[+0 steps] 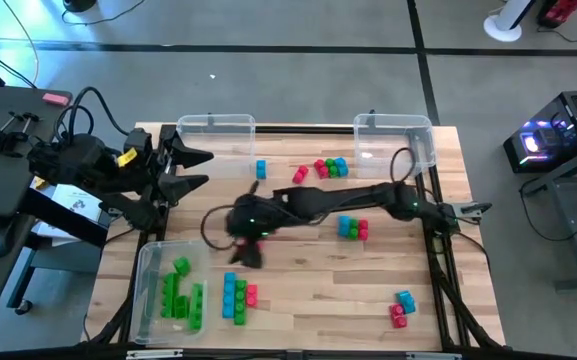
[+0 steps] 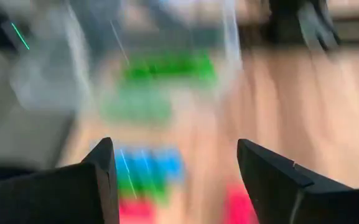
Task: Sort blocks
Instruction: Put the green game piece into the bottom left transparent bin
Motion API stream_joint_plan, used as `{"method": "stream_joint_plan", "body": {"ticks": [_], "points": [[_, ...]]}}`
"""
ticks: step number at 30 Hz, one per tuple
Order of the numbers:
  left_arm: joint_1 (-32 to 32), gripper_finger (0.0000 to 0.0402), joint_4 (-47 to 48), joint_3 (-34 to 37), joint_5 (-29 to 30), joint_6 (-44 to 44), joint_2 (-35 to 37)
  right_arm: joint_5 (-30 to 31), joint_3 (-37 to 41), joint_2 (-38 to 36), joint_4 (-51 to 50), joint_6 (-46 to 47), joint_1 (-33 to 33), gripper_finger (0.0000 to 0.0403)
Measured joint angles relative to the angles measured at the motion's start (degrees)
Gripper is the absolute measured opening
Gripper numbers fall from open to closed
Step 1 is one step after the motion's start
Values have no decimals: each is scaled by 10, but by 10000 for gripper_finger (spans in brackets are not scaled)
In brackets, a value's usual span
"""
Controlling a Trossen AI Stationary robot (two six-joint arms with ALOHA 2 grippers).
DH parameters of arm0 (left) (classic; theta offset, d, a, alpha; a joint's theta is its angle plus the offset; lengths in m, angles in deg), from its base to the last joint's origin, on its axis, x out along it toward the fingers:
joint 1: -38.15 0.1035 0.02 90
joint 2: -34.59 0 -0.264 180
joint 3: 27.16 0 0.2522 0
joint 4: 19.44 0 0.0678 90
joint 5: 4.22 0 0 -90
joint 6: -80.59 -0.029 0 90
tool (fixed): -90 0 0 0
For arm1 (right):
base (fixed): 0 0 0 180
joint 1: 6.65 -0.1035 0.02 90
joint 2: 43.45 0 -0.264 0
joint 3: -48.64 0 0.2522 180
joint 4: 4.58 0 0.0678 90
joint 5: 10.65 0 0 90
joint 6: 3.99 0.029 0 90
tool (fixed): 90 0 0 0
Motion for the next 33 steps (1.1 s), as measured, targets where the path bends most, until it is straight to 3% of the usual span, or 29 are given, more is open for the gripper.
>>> {"method": "stream_joint_plan", "body": {"ticks": [5, 10, 13, 18, 21, 23, 26, 30, 33], "points": [[0, 257, 24, 0, 3, -5, 0, 43, 53, -65, -234, -39, -3, 199], [0, 257, 43, 0, 5, -2, -8, 57, 296, -190, -217, 10, -29, 199], [0, 257, 60, 0, 6, 19, -14, 67, 490, -311, -134, 119, -54, 199], [2, 257, 61, -1, 27, 51, -76, 101, 762, -503, 2, 420, -142, 199], [15, 257, 95, -1, -31, 39, -144, 157, 863, -583, 101, 596, -211, 199], [22, 257, 158, -4, -73, 36, -191, 209, 904, -615, 156, 677, -252, 199], [27, 257, 264, -22, -89, 45, -247, 267, 918, -635, 182, 734, -295, 199], [26, 254, 369, -17, -114, 107, -307, 290, 910, -631, 160, 739, -306, 199], [9, 227, 407, -9, -135, 120, -343, 298, 906, -631, 161, 726, -300, 199]]}}
